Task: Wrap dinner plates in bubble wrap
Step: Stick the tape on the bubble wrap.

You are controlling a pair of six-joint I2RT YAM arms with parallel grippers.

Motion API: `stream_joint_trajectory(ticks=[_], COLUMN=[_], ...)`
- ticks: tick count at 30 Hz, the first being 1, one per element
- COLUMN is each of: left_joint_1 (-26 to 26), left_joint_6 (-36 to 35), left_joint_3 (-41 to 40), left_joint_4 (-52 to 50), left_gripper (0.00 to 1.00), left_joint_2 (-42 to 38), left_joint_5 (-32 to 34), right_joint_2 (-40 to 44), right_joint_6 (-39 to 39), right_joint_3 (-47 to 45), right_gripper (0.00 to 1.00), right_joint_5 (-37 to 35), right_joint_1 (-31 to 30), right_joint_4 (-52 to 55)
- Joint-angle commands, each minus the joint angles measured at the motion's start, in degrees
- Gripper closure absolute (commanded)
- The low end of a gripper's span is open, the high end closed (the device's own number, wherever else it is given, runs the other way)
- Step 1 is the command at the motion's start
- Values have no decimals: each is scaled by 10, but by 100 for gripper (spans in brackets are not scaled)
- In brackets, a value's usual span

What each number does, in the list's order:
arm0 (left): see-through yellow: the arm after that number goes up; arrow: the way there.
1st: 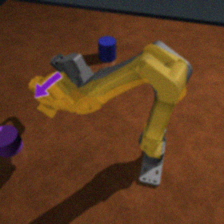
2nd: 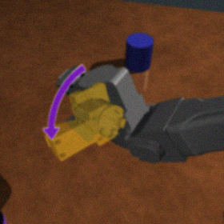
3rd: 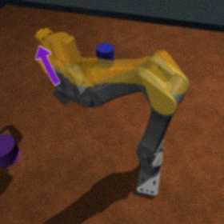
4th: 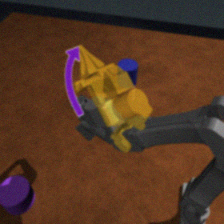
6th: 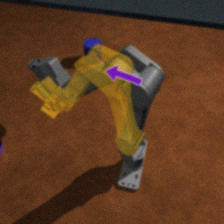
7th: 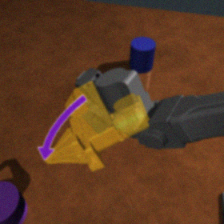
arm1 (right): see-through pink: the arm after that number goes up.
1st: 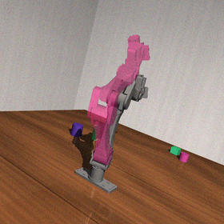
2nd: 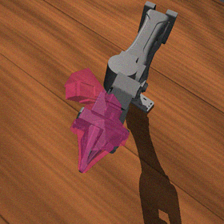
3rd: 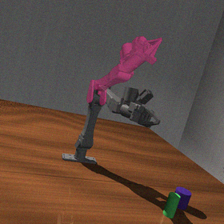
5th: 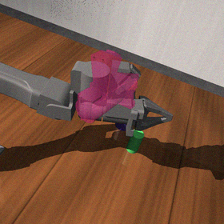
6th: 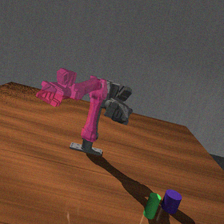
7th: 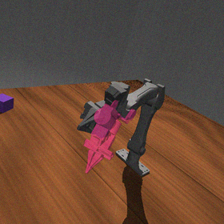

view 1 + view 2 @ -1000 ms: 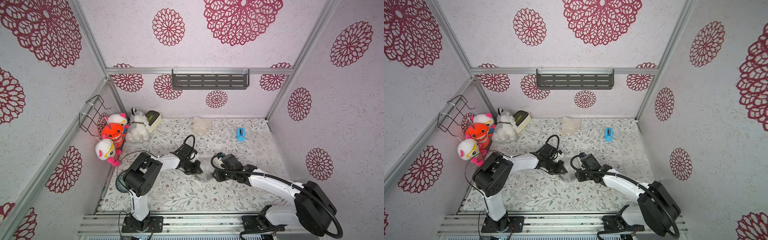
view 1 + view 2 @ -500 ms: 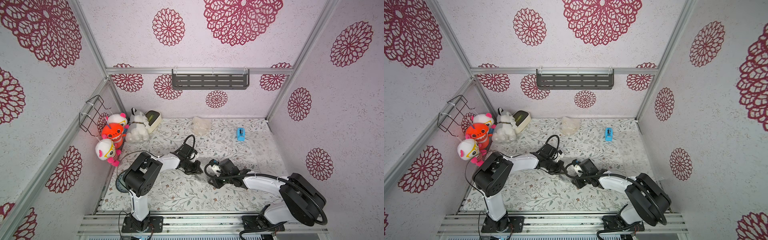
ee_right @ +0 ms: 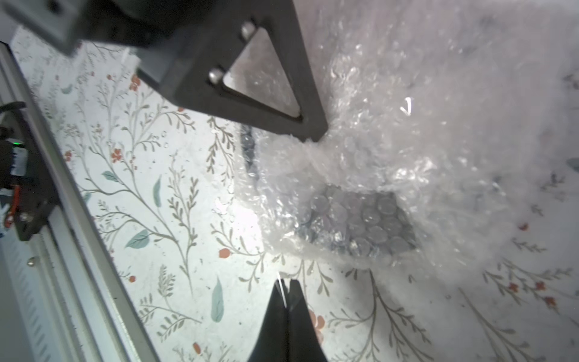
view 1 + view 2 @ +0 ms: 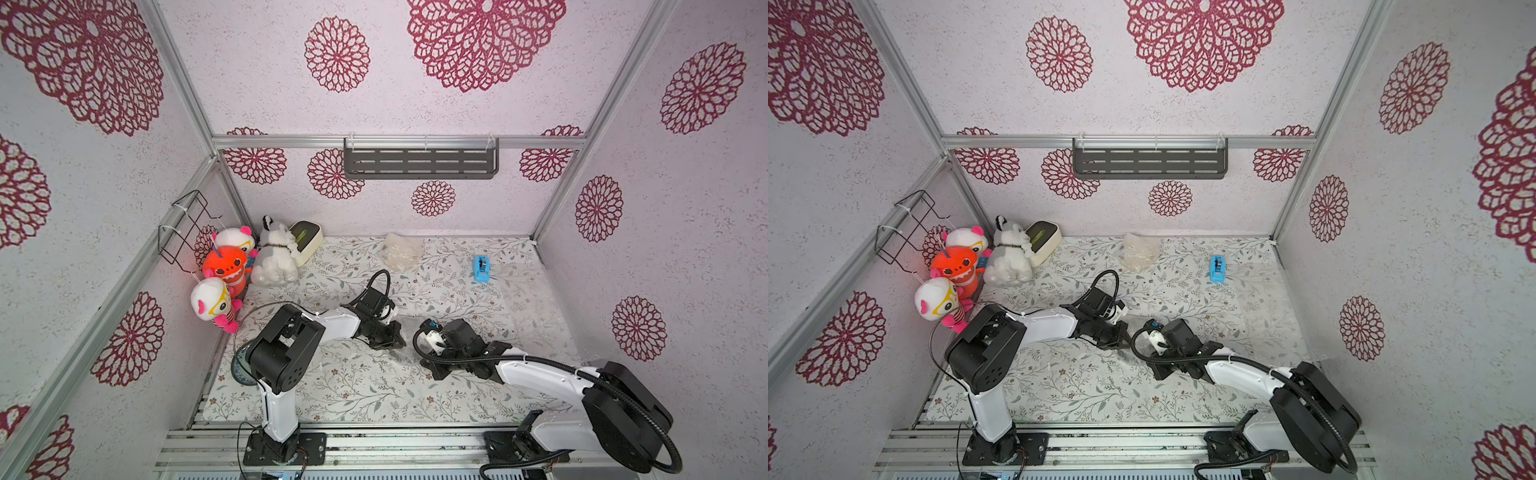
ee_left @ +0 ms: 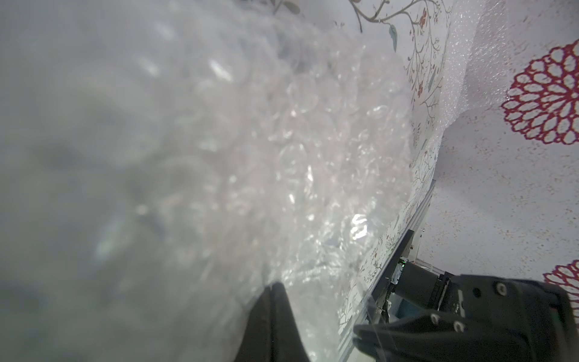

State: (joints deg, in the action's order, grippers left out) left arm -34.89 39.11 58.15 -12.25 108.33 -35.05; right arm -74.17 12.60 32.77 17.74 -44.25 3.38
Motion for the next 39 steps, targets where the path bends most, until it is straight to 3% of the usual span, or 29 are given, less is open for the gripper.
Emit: stream_joint_trajectory(ticks=[1, 6, 14, 17, 19, 24, 27, 30, 34, 39], left_joint_1=[-8, -8, -9, -9, -9, -9, -10, -10, -10, -10], left_joint_6=[-6, -5, -5, -4, -4, -6, -6, -6, -6, -5], left_joint_3=[1, 0, 0, 0, -1, 4, 4, 2, 2, 1], left_joint_4=[-27, -27, -26, -24, -24, -25, -26, -26, -24, -25], left_gripper=[100, 100, 100, 100, 100, 100, 100, 100, 100, 100], left_joint_2=[-2, -2, -3, -4, -5, 0, 1, -1, 0, -2], left_joint_5=[15, 16, 14, 16, 16, 12, 11, 13, 12, 13], right_joint_2=[4, -41, -153, -161, -142, -48, 5, 33, 19, 11], right_joint_6=[26, 51, 118, 141, 129, 88, 113, 153, 169, 146], right_joint_3=[-13, -19, 5, 12, 10, 9, -11, -43, -60, -71], right_gripper=[100, 100, 100, 96, 86, 46, 40, 42, 70, 73], right_joint_5=[44, 56, 16, -2, -9, 1, -8, -6, -10, 61], right_joint_1=[-6, -17, -18, -18, -18, -18, -13, -4, -6, -20], right_joint_4=[22, -16, -37, -48, -30, 61, 65, 27, -11, -33])
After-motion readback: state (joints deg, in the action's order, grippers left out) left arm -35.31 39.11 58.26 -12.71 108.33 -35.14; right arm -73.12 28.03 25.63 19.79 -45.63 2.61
